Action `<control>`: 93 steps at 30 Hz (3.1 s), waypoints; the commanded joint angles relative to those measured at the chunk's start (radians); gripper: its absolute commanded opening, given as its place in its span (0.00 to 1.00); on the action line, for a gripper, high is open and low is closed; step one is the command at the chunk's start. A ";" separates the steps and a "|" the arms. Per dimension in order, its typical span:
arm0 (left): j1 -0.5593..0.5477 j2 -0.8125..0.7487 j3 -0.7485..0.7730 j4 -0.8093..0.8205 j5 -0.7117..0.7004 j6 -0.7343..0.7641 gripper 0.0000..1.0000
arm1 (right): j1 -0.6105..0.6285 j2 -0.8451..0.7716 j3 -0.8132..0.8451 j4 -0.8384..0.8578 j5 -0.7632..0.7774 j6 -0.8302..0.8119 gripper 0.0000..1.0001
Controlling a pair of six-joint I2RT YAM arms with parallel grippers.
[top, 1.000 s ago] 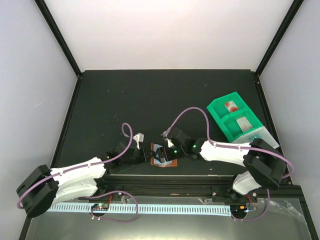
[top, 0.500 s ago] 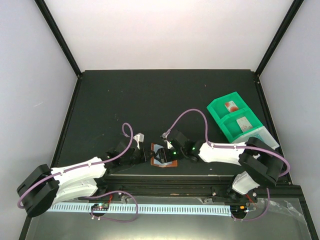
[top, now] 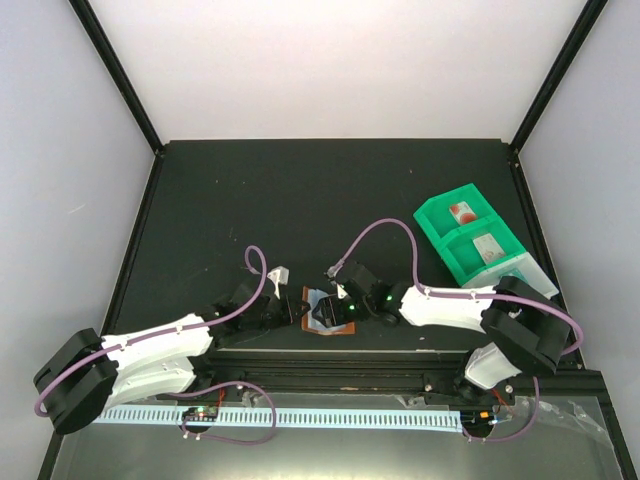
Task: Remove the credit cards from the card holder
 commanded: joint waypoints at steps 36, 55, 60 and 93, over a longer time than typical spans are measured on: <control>0.002 -0.012 0.059 0.000 0.000 0.004 0.05 | -0.003 -0.133 -0.006 -0.034 -0.022 -0.012 0.62; 0.001 -0.003 0.058 -0.008 0.008 0.007 0.09 | -0.002 -0.004 -0.026 0.060 -0.051 0.010 0.55; 0.001 -0.009 0.057 -0.012 -0.001 0.007 0.15 | -0.002 -0.027 -0.037 0.042 -0.028 0.001 0.53; 0.000 -0.014 0.035 -0.026 -0.028 0.008 0.09 | -0.002 -0.231 -0.063 -0.003 -0.002 0.036 0.51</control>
